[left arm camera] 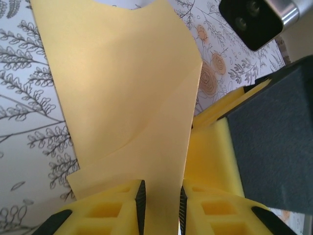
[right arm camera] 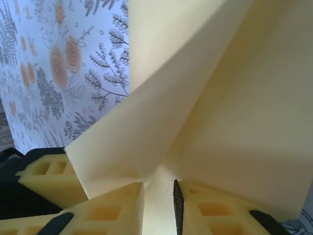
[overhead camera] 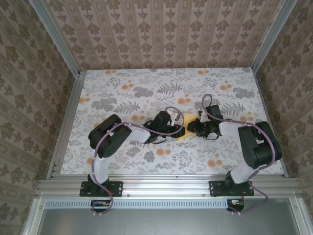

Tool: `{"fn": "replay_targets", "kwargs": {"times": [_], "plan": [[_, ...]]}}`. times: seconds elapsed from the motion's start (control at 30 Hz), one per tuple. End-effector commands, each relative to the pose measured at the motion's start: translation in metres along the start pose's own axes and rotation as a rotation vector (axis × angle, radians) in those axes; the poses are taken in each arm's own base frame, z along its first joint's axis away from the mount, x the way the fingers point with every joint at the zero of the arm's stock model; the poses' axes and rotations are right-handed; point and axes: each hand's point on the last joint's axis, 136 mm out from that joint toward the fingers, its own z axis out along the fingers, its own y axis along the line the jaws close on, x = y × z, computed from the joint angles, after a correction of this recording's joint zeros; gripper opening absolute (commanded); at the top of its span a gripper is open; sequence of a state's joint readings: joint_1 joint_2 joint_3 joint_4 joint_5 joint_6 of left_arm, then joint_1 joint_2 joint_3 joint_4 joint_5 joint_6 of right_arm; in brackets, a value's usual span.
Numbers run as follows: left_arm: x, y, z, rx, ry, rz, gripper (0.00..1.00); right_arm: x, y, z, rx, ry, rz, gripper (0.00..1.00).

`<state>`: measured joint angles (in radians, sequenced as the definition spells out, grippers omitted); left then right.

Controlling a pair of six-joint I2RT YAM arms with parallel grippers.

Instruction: Fold a paper plane with a square sheet of paper (pick it up from the middle)

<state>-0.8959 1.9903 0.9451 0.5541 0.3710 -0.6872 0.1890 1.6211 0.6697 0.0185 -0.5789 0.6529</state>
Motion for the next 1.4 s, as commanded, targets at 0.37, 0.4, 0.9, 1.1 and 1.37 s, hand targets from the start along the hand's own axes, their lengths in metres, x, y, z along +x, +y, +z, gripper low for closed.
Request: {"fn": "replay_targets", "kwargs": {"times": [0.37, 0.4, 0.9, 1.1, 1.37], "plan": [[-0.001, -0.001, 0.006, 0.018, 0.020, 0.048, 0.14, 0.012, -0.021, 0.001, 0.062, 0.029, 0.063, 0.17], [0.000, -0.001, 0.006, 0.022, 0.021, 0.051, 0.13, 0.010, -0.020, 0.001, 0.049, 0.024, 0.064, 0.17], [0.014, 0.003, 0.004, 0.045, 0.036, -0.014, 0.12, -0.005, 0.005, -0.005, -0.105, -0.031, 0.042, 0.21], [0.018, 0.006, 0.006, 0.037, 0.044, -0.048, 0.12, -0.003, 0.000, -0.002, -0.085, -0.016, 0.037, 0.24], [0.019, 0.008, 0.008, 0.036, 0.051, -0.078, 0.12, 0.000, -0.009, 0.002, -0.056, -0.005, 0.037, 0.37]]}}
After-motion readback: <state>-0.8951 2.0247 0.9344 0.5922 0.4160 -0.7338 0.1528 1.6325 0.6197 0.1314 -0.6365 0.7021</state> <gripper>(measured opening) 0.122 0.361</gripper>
